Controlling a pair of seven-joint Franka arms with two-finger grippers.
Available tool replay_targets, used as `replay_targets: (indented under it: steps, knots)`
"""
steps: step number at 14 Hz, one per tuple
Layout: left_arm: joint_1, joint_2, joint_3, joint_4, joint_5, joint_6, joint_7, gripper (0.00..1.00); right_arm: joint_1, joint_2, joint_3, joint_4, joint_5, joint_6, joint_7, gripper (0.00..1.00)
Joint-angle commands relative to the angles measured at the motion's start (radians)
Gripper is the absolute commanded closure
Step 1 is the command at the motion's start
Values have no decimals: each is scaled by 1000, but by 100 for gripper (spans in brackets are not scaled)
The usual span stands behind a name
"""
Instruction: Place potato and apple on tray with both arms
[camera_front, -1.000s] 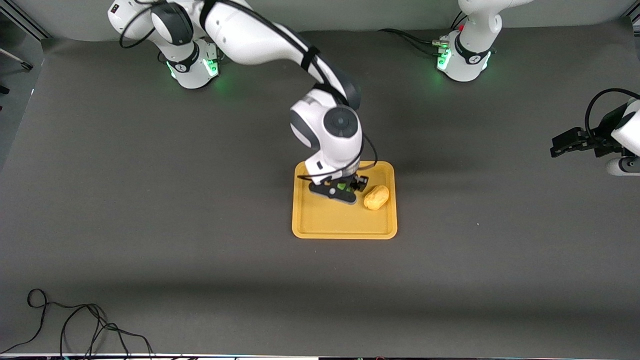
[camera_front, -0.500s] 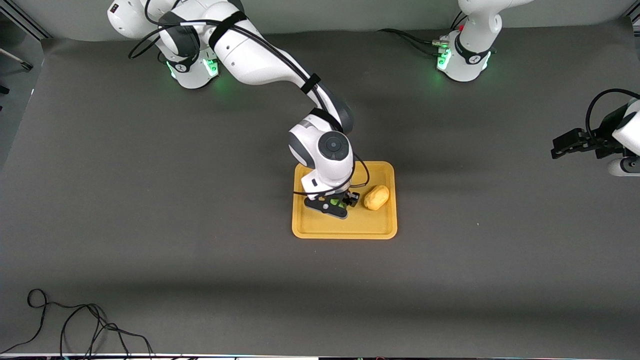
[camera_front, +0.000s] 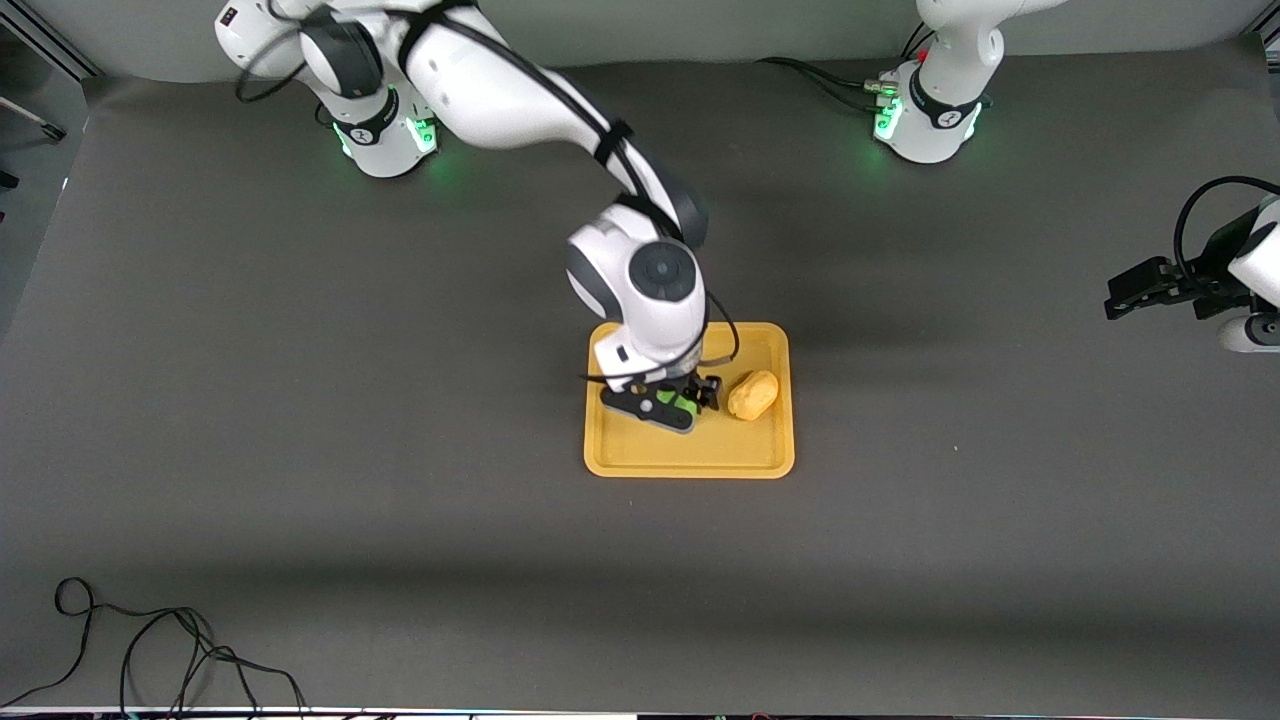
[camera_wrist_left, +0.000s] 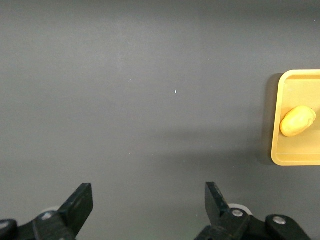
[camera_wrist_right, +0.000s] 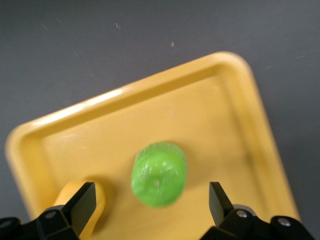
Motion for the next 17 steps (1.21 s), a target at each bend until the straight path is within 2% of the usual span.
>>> replay_targets:
  steps: [1, 4, 6, 8, 11, 13, 15, 17]
  knots:
    - [11, -11, -6, -1, -10, 8, 17, 0, -33, -194, 9, -40, -16, -153, 1, 0]
    - [11, -8, -6, 2, -10, 20, 17, 0, -79, -331, -1, -55, -20, -313, -141, 0]
    - [11, -8, -5, 2, -10, 28, 17, 0, -96, -412, -55, -81, -22, -418, -274, 0]
    - [11, -8, -5, 2, -10, 33, 17, 0, -104, -522, -112, -187, -22, -438, -383, 0]
    - [11, -8, -5, 3, -7, 31, 15, 0, -269, -694, -109, -359, -23, -426, -600, 0]
    - [9, -5, -5, 6, -8, 34, 14, 0, -431, -753, -57, -412, -42, -426, -765, 0]
    - [11, -4, -5, 9, -7, 34, 12, 0, -609, -785, 35, -443, -89, -426, -908, 0]
    - [13, -4, -5, 13, -7, 33, 14, 0, -789, -811, 144, -472, -106, -423, -962, 0]
